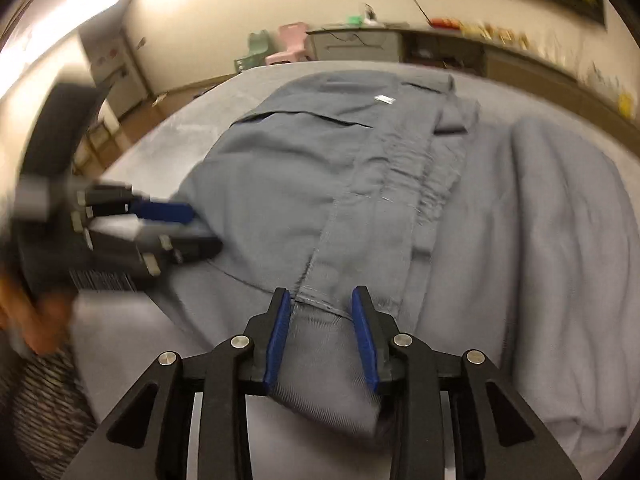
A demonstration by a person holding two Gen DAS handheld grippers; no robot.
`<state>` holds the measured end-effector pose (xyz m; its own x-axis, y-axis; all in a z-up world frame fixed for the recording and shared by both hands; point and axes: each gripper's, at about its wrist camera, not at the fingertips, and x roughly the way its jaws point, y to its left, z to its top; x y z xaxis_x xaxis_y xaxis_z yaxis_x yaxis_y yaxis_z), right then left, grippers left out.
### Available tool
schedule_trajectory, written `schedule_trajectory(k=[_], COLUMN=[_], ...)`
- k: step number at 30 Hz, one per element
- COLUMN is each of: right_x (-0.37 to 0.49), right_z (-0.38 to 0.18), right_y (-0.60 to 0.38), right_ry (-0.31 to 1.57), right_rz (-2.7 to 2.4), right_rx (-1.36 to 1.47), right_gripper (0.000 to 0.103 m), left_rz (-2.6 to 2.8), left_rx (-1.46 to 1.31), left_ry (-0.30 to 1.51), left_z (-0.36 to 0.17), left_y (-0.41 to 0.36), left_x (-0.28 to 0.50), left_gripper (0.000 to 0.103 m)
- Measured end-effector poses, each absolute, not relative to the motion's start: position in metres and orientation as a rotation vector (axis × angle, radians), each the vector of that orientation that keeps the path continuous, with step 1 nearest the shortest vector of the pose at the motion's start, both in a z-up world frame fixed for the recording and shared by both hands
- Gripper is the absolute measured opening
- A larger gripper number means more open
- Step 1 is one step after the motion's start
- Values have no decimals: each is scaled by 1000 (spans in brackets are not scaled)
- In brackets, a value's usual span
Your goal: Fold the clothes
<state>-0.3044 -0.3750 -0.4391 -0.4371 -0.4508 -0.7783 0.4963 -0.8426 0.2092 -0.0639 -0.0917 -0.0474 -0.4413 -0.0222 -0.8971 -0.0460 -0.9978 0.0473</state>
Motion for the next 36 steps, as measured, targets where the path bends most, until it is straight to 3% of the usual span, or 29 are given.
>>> schedule_trajectory(k=[4,5,7,9,11,13,17,23,29,30,32,33,34,36], right_x=[-312,-303,-290,-285,-290,-293,-294,-296,-304,-304,-304,-304,-300,-290], right_z=[-397,-384,-368,-367,-382,-399,-408,-409,-417,-417,-415,-414,-407,-390], right_y=[-340,-316,-263,-211,-173,-144,-139,-124,-141,-147,-161,-168,-170,-174], right_ry=[-41,-70,-131,-206,-345,-475,-523,-621,-703,-639,-494,-421,-402,-370], right_rz=[-2290,-2348,-2511,-2687,-2740,-2754,-2729,-2700,-2631,-2654,-2703,-2726,-2738,-2758], right_rx=[1198,1159,1114,1131,1221,1293,1341,1318,1278,1288,1308,1317,1263,1134], right_gripper=[38,42,63,68,68,68,68,68,68,61,36,17,11,9], left_rz=[2714,2760,2773,2708,2622,2554,2378,2276,2347,2361,2352,2330,2295,2229], left_rx=[-1583,-1507,-1396,-1339,-1317,-1317,-1356,-1649,-1613,-1610,-1658,-1695,-1734,-1800], left_ry=[31,5,-132,-286,-325,-273,-75,182,47,42,109,165,227,346], left_z=[-22,-8,19,40,55,69,54,-33,9,17,20,16,8,-7], left_y=[-99,-101,-103,-95,-69,-30,69,125,123,128,154,170,186,218], left_x=[-53,-50,-48,-54,-66,-81,-114,-119,-147,-158,-183,-196,-207,-226], left_gripper=[58,58,62,74,74,74,75,76,76,76,77,77,77,77])
